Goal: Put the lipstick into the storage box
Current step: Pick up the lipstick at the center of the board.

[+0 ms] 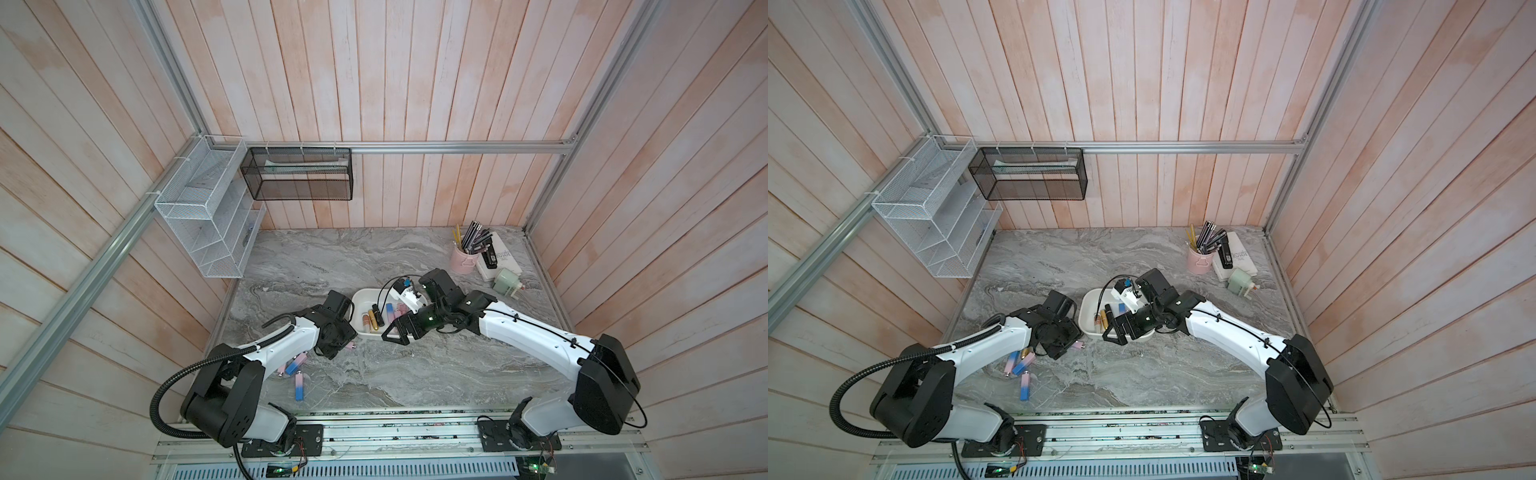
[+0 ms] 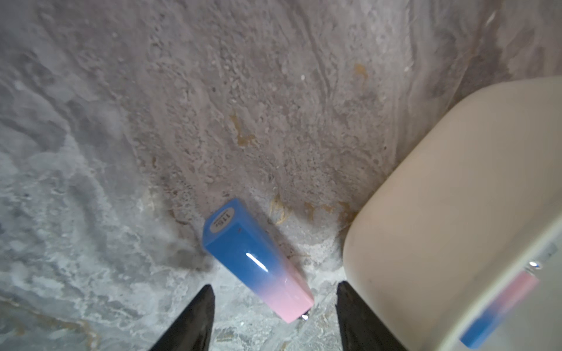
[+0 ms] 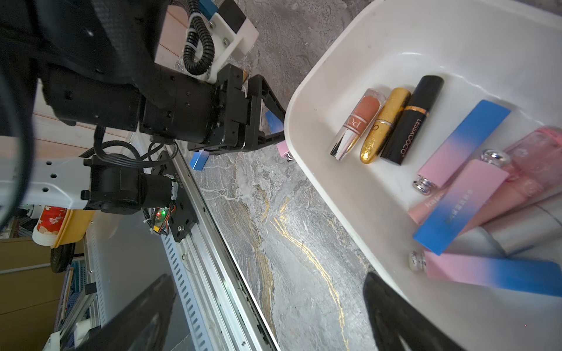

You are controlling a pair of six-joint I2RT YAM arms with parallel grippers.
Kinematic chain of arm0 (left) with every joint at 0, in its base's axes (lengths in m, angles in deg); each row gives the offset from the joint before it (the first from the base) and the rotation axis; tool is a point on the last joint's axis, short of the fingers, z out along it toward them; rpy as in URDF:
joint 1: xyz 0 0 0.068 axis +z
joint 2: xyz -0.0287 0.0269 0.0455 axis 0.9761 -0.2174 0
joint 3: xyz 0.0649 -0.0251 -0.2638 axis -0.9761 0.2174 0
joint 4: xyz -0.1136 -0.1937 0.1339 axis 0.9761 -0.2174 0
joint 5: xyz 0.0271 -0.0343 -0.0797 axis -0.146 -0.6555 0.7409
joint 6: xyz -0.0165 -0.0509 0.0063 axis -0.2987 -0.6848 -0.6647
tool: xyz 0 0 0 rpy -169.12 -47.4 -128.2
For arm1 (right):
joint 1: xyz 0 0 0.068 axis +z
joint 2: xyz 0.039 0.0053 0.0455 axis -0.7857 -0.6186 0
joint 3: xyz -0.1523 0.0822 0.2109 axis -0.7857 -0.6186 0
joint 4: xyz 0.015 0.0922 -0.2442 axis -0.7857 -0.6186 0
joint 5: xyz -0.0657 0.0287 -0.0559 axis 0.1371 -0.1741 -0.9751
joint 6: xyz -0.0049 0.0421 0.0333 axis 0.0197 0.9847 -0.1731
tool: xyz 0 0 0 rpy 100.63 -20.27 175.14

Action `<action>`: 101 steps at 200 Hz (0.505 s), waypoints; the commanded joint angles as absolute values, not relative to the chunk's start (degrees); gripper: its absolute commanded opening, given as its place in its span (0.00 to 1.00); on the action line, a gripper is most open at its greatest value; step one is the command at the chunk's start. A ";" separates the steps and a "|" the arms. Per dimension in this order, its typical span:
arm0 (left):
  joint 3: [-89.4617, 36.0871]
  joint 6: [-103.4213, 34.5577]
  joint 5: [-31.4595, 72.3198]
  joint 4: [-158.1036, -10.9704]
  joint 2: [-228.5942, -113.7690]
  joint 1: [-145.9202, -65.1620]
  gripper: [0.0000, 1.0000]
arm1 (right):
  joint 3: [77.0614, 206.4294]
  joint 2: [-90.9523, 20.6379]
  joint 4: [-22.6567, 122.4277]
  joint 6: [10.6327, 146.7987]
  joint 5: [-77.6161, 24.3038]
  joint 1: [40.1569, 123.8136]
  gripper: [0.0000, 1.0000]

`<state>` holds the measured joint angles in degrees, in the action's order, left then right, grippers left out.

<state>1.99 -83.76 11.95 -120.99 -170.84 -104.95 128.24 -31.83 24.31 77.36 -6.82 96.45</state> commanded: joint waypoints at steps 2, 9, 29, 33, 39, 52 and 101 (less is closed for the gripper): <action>2.71 -82.24 13.27 -118.99 -172.09 -104.12 0.66 | 130.70 -33.18 23.82 75.86 -6.17 95.99 0.98; 2.95 -82.00 13.61 -118.64 -172.45 -103.74 0.65 | 130.99 -33.50 23.65 75.67 -6.16 95.99 0.98; 3.77 -81.33 14.44 -117.68 -173.17 -102.87 0.60 | 131.51 -34.24 23.33 75.39 -6.16 95.91 0.98; 3.86 -81.22 14.52 -117.60 -173.41 -102.76 0.58 | 131.60 -34.32 23.27 75.39 -6.14 95.95 0.98; 3.93 -80.94 14.74 -117.57 -173.64 -102.51 0.55 | 131.61 -34.36 23.32 75.35 -6.16 95.95 0.98; 4.22 -80.39 15.35 -117.12 -174.20 -102.08 0.46 | 131.61 -34.44 23.43 75.57 -6.14 95.91 0.98; 4.67 -77.96 17.24 -116.37 -175.47 -100.06 0.19 | 131.26 -34.67 23.82 76.17 -6.20 95.90 0.98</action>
<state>3.39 -80.17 16.04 -116.38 -173.86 -101.08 130.09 -34.13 24.27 76.31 -6.65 96.10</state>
